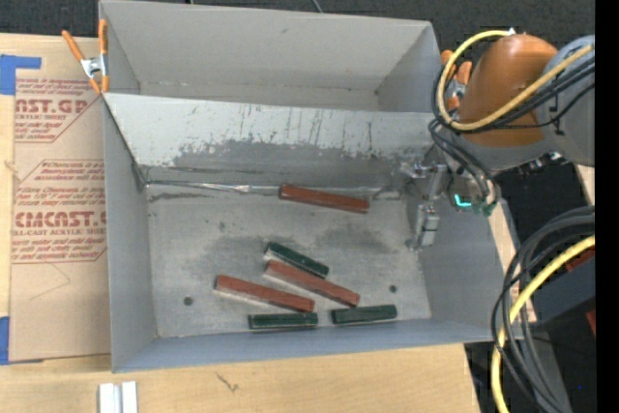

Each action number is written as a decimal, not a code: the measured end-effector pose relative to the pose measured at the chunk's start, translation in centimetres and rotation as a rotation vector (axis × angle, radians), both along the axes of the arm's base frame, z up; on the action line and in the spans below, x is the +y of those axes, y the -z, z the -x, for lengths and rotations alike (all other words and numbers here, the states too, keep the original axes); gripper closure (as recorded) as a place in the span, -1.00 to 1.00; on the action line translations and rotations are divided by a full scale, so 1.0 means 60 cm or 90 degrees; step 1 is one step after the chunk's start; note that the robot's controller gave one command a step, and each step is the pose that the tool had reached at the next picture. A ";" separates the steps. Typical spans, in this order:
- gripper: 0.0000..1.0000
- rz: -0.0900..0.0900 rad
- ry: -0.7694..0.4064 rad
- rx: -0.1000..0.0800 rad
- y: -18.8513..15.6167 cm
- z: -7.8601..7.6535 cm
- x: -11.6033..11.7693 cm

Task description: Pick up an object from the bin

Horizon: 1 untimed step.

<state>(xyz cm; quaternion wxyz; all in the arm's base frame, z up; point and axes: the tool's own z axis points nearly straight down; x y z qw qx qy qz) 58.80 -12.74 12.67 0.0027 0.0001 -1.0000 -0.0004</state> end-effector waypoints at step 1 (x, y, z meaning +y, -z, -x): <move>-1.00 0.001 -0.001 -0.005 -0.007 -0.004 0.001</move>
Offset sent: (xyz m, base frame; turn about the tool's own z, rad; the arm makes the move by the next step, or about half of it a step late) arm 0.0049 0.0588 -0.0567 -0.1050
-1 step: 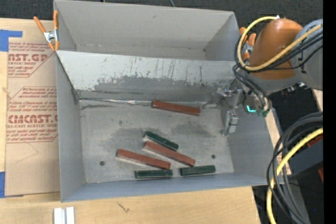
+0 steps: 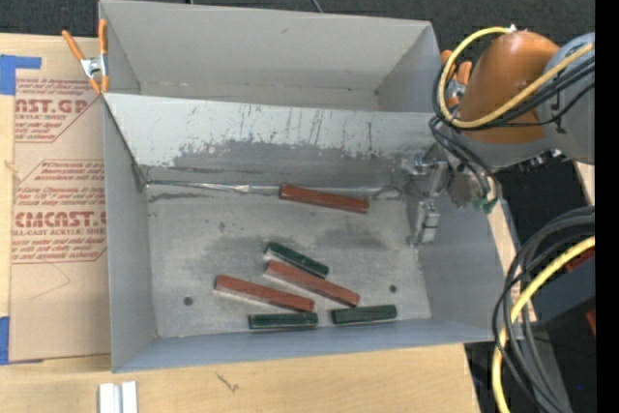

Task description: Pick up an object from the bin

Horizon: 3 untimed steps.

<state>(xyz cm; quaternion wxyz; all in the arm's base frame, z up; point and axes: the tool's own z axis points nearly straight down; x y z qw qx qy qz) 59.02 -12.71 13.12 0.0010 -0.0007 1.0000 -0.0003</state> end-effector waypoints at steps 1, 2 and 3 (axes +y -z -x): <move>-1.00 0.000 -0.054 -0.001 0.084 -0.005 0.081; -1.00 -0.001 -0.045 0.001 0.067 -0.003 0.105; -1.00 -0.001 0.068 0.000 0.052 -0.003 0.147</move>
Offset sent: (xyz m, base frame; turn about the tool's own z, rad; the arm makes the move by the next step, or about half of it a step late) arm 0.0024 0.0621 -0.0151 -0.0445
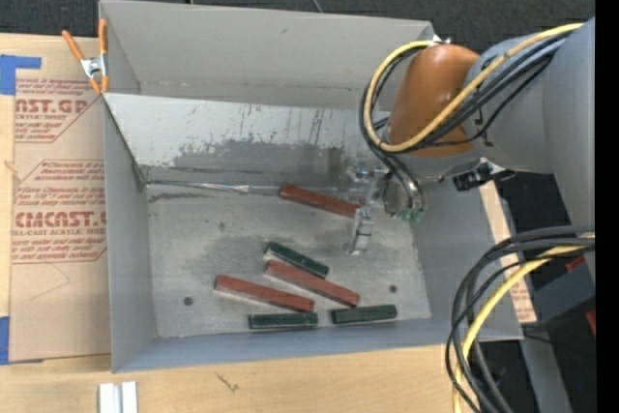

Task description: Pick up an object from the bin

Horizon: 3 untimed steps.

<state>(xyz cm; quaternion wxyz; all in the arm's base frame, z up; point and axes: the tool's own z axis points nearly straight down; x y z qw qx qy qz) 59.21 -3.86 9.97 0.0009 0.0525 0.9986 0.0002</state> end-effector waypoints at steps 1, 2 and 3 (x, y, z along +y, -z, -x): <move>-1.00 0.000 -0.093 0.002 0.053 0.006 -0.014; 1.00 0.000 0.109 0.000 0.049 -0.004 -0.013; 1.00 0.000 0.109 0.000 0.049 -0.004 -0.012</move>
Offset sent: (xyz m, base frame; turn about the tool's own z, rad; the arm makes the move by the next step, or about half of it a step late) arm 0.0020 -0.0084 -0.0297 0.1729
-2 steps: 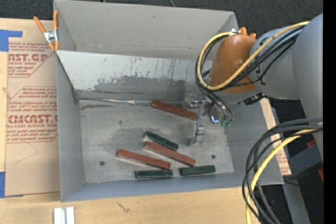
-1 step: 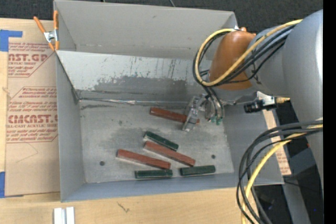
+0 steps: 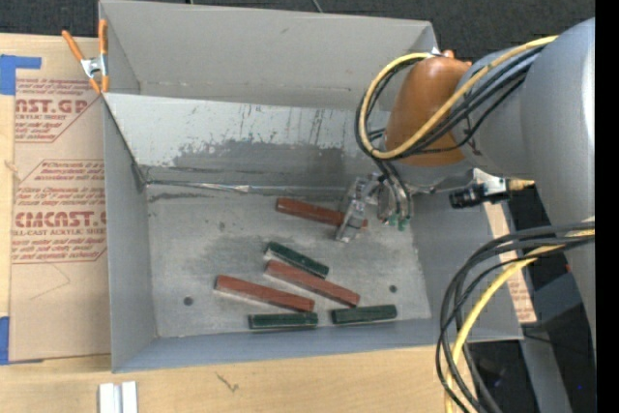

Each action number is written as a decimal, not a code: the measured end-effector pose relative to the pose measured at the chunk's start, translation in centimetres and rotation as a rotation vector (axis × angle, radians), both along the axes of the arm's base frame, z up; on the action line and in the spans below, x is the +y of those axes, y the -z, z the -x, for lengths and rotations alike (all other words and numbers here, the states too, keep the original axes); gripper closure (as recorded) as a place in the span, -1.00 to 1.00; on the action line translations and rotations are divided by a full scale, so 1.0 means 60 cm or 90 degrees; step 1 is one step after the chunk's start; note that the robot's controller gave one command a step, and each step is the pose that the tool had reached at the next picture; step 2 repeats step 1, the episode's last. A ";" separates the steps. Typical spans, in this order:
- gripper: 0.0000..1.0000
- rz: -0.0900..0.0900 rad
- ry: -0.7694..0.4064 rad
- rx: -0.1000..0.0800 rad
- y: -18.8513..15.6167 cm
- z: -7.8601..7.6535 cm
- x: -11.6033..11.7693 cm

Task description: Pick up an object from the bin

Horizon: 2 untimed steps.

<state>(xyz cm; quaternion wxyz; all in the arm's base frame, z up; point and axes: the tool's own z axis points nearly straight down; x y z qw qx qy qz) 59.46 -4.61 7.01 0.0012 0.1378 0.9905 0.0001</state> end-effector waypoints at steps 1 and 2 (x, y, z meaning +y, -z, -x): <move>1.00 0.000 -0.001 -0.005 -0.136 -0.004 0.001; 1.00 0.000 -0.001 -0.005 -0.136 -0.004 0.001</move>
Offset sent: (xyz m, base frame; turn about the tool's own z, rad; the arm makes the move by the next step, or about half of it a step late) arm 0.0000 0.0001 0.0395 0.0000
